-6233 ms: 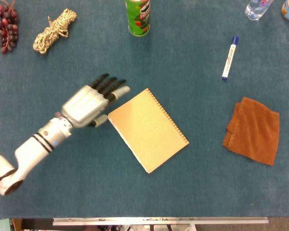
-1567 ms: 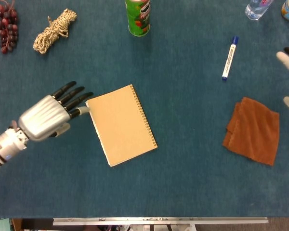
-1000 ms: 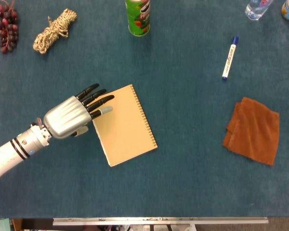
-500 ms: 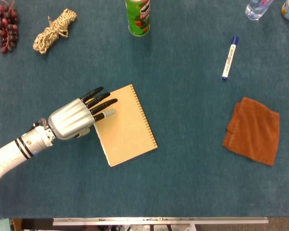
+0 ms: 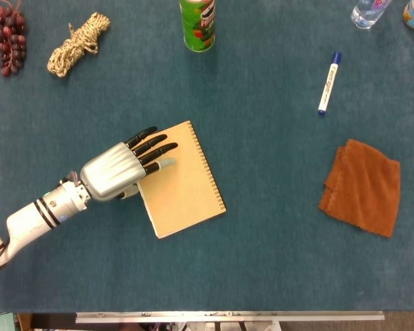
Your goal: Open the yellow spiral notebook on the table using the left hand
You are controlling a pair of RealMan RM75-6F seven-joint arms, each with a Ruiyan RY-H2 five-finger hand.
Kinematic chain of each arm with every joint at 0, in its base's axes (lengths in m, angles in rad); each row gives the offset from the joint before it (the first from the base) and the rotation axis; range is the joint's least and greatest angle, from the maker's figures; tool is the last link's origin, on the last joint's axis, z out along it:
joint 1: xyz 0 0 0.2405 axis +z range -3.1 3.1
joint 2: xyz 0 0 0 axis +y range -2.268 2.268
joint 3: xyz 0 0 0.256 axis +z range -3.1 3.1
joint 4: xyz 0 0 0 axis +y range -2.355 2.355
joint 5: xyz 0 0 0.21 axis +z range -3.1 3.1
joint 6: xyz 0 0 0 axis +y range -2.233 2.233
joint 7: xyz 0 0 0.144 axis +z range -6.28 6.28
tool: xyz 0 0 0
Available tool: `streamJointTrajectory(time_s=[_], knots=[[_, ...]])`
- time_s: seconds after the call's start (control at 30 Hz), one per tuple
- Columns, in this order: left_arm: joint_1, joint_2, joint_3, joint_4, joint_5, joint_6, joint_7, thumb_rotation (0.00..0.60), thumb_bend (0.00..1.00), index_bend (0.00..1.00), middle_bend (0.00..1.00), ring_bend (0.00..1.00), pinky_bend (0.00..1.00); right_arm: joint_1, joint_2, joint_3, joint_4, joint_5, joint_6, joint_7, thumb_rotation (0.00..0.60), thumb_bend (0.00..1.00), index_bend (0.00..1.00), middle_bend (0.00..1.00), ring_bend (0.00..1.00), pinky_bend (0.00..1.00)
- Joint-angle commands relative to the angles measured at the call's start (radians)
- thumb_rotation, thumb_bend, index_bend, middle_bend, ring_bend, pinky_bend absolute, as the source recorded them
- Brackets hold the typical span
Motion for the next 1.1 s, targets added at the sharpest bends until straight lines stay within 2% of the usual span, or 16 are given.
streamJointTrajectory(time_s=[0.03,0.5,0.87,0.97,1.1], knots=[[-0.008,-0.009,-0.003,-0.007,-0.008,-0.004,-0.013,0.6,0.17,0.17,0.06,0.0,0.0,-0.004,-0.003,0.002,0.009,0.004,0.0,0.008,0.6,0.14,0.14,0.17,0.02,0.06],[-0.035,-0.023,-0.022,-0.05,-0.055,-0.019,-0.09,0.6,0.17,0.21,0.08,0.0,0.0,-0.025,-0.016,0.024,0.04,0.015,0.018,0.037,0.6,0.14,0.14,0.17,0.02,0.06],[-0.058,0.024,-0.051,-0.196,-0.113,-0.056,-0.19,0.6,0.18,0.26,0.1,0.0,0.0,-0.037,-0.023,0.04,0.048,0.015,0.038,0.048,0.6,0.14,0.14,0.17,0.02,0.06],[-0.07,0.054,-0.053,-0.267,-0.126,-0.079,-0.232,0.6,0.21,0.27,0.11,0.0,0.0,-0.039,-0.024,0.045,0.051,0.015,0.043,0.051,0.6,0.14,0.14,0.17,0.02,0.06],[-0.092,0.089,-0.045,-0.351,-0.122,-0.108,-0.264,0.6,0.33,0.31,0.12,0.0,0.0,-0.042,-0.028,0.051,0.054,0.012,0.052,0.057,0.6,0.14,0.14,0.17,0.02,0.06]])
